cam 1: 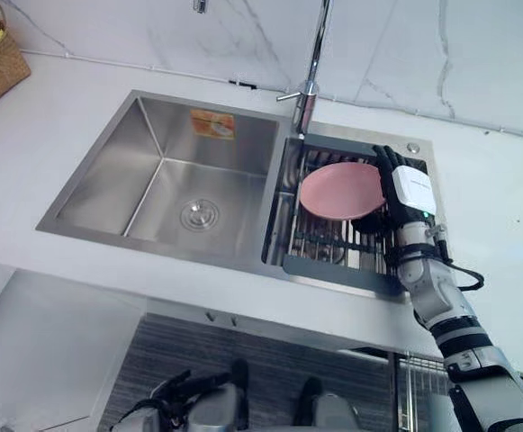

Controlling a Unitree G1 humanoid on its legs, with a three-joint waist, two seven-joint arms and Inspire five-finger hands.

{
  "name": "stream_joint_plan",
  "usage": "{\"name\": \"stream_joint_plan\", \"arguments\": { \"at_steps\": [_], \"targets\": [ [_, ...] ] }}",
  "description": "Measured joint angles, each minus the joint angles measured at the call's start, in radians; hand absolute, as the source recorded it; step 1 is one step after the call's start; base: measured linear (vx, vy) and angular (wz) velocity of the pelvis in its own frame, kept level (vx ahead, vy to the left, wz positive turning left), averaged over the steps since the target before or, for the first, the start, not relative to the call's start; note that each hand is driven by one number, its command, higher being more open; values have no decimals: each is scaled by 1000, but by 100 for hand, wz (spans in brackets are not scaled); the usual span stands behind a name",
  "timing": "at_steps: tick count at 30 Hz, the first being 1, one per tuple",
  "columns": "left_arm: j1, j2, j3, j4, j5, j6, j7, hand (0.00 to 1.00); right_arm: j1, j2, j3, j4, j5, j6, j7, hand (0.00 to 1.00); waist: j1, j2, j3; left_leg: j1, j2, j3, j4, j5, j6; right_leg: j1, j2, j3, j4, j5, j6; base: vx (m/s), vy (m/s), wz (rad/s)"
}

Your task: Walk over to the sink, pick up the cup, carry it to the dishwasher, place the cup inside the dishwasher, then close the dishwasher door

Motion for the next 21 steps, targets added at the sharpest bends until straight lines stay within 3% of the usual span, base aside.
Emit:
{"name": "stream_joint_plan", "arguments": {
  "at_steps": [4,5,11,21],
  "targets": [
    [-1,0,0,-1,0,-8,-2,100,-21,-4,4,15,-34,-43,-32,100,3,0,1,-15,11,0,25,-12,-5,0,10,0,0,-1,-3,-8,-54,-2],
    [-1,0,0,0,0,-9,-2,100,-26,-7,8,17,-41,-51,-40,0,3,0,1,-15,13,0,25,-14,-7,0,12,0,-1,-1,-3,-4,-39,-2],
    [-4,0,-1,0,1,-19,-5,100,-75,-31,58,27,-128,-138,-147,0,16,0,1,-24,29,-5,51,-27,-16,7,26,-8,-3,-6,-12,-2,-50,1],
    [-15,3,-8,3,2,-29,-7,100,-86,-69,120,33,-196,-208,-169,0,29,-1,13,-22,45,-5,77,-46,-28,21,42,-8,-7,-9,-18,0,-32,-1]
  ]
}}
